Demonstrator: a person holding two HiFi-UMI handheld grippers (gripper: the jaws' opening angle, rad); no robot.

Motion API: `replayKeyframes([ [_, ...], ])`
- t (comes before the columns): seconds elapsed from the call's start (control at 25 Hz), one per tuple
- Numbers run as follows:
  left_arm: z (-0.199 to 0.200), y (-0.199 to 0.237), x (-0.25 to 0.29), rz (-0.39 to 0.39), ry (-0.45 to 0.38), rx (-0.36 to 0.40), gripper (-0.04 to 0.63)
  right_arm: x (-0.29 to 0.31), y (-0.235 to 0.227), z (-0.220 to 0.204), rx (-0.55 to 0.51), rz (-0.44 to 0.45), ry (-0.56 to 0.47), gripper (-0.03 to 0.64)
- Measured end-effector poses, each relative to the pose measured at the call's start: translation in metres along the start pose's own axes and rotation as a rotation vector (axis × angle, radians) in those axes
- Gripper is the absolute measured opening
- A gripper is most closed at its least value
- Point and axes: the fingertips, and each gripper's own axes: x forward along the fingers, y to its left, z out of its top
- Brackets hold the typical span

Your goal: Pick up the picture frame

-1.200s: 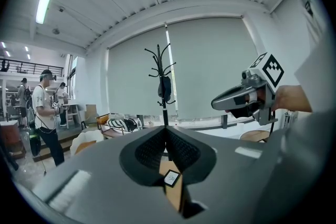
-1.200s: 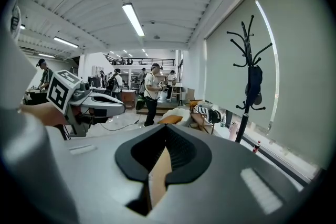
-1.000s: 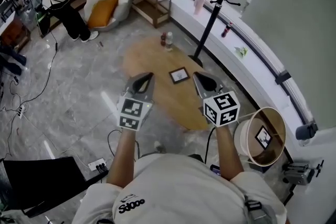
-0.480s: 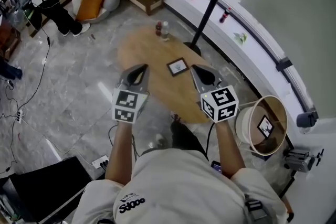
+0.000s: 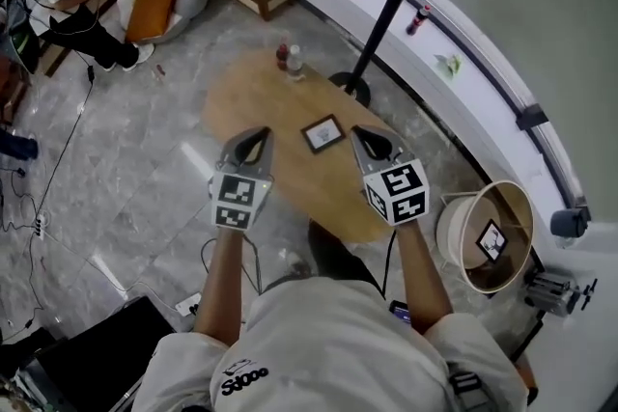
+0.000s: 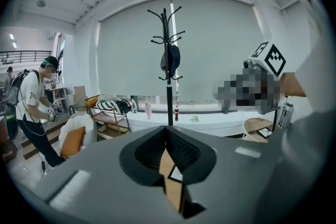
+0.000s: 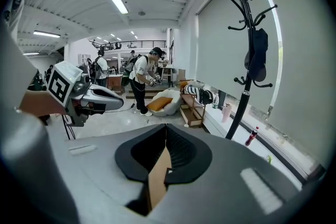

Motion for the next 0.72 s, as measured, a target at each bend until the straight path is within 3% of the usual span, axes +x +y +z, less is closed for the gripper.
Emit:
replayKeyframes([
  [0.32,-0.027,0.009,0.103,-0.062,0.090,-0.005,0.012,0.070,-0.070,-0.035,0.045,-0.003,0.091,0.008],
  [0.72,-0.072,0.016,0.180,-0.100,0.186,-0.055,0.012,0.138,-0.105,-0.090,0.105,0.045,0.206,0.005],
])
